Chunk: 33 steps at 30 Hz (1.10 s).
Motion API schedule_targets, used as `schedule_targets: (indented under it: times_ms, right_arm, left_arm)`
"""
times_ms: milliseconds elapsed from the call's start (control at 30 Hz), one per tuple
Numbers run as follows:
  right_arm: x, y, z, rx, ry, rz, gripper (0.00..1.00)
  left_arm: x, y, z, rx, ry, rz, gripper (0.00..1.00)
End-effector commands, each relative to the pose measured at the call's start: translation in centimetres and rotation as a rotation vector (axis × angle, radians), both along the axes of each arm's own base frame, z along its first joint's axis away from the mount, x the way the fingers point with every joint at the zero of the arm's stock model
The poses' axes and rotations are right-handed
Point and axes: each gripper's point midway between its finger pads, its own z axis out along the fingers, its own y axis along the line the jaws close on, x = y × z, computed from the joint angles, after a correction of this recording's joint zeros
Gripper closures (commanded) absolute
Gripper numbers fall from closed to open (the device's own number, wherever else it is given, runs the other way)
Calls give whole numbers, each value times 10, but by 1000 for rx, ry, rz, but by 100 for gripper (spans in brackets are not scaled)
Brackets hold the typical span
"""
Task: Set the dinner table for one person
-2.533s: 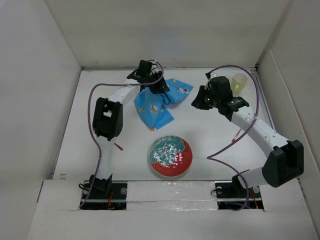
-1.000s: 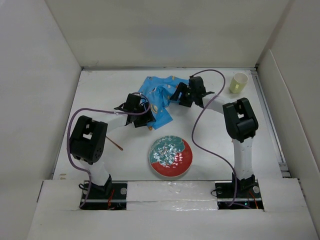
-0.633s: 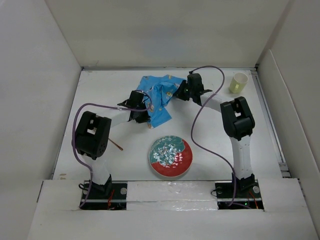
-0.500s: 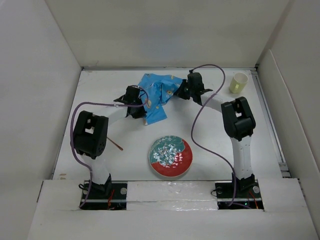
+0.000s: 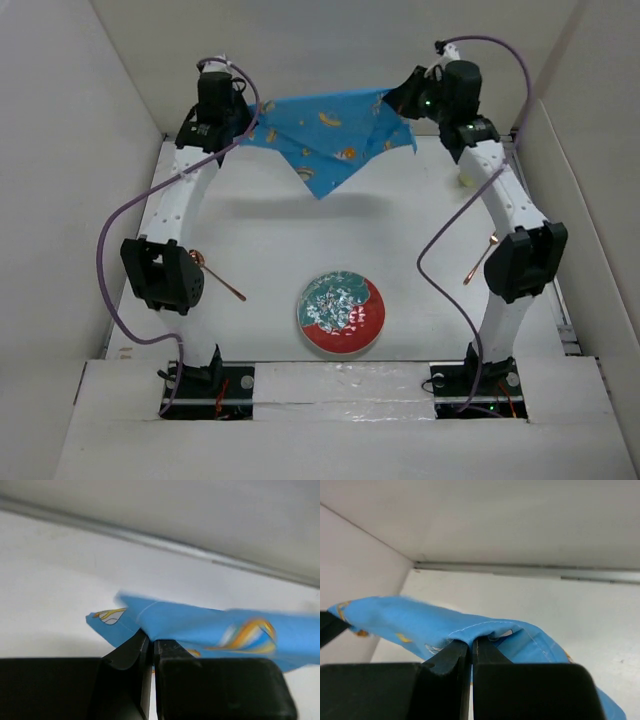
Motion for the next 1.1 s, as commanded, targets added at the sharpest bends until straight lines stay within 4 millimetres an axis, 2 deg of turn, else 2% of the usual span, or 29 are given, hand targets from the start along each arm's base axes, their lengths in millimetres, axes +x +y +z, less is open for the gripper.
schedule_targets:
  times_ms: [0,33,67,100,167,233,267,300,367,400,467,500,533,567,600,633,667,700,733,800,833,900,933,967,1033,1067]
  right_arm:
    - [-43,-27,73,5,-91,75,100]
    - [-51,-33,75,16,-85,86,100]
    - [-64,-42,67,41,-44,74,100]
    - [-68,-58,63,55,-24,48,100]
    - [-94,-69,51,73,21,47,100]
    - [-111,-73,48,80,24,47,100]
    - [-120,-72,46,82,30,55,100]
    - [-131,-73,39,81,43,58,100]
    - [-138,-72,24,83,78,61,100]
    - [-141,-72,0,81,134,66,100]
    - [-148,-60,-32,68,196,104,100]
    - [-148,-62,-48,64,226,94,100]
    - [-144,-67,-83,54,285,52,100]
    - [-134,-72,-110,37,330,5,100]
    - [-134,-72,-110,37,330,5,100]
    - [-117,-82,-129,25,369,-40,100]
    - [-107,-86,-135,24,382,-56,100]
    - [-99,-86,-143,21,411,-61,100]
    - [-81,-85,-147,24,431,-68,100]
    - [-75,-77,-161,7,487,-70,100]
    - [-71,-73,-170,-3,508,-65,100]
    - [-74,-61,-175,-21,522,-49,100]
    - [-73,-64,-177,-28,524,-69,100]
    - [-80,-59,-184,-36,535,-62,100]
    - [-82,-61,-186,-32,536,-78,100]
    - [-83,-62,-188,-35,540,-82,100]
  left_arm:
    - [-17,28,64,51,-97,50,100]
    - [-21,34,68,55,-106,57,100]
    - [-30,39,77,53,-116,55,100]
    - [-35,39,74,54,-101,50,100]
    - [-48,47,75,58,-97,56,100]
    - [-67,49,73,59,-116,50,100]
    - [-78,47,82,45,-148,31,100]
    - [-83,46,65,48,-112,23,100]
    - [-90,43,56,41,-110,1,100]
    - [-94,43,29,47,-55,-3,100]
    - [-92,42,5,47,-17,-5,100]
    - [-93,42,-16,52,26,-5,100]
    - [-91,42,-26,55,46,-5,100]
    - [-81,34,-47,42,102,-37,100]
    - [-81,34,-47,42,103,-37,100]
    - [-77,28,-53,29,118,-59,100]
    - [-66,26,-63,26,137,-59,100]
    - [-60,26,-69,27,148,-52,100]
    - [-54,28,-73,35,149,-37,100]
    - [-34,28,-86,53,185,-28,100]
    - [-28,30,-88,67,194,-21,86]
    - [-12,33,-87,89,212,6,71]
    - [-9,33,-84,89,209,6,56]
    - [-7,31,-76,83,193,1,50]
    - [-6,31,-56,71,149,6,37]
    - [-12,33,-45,71,129,8,37]
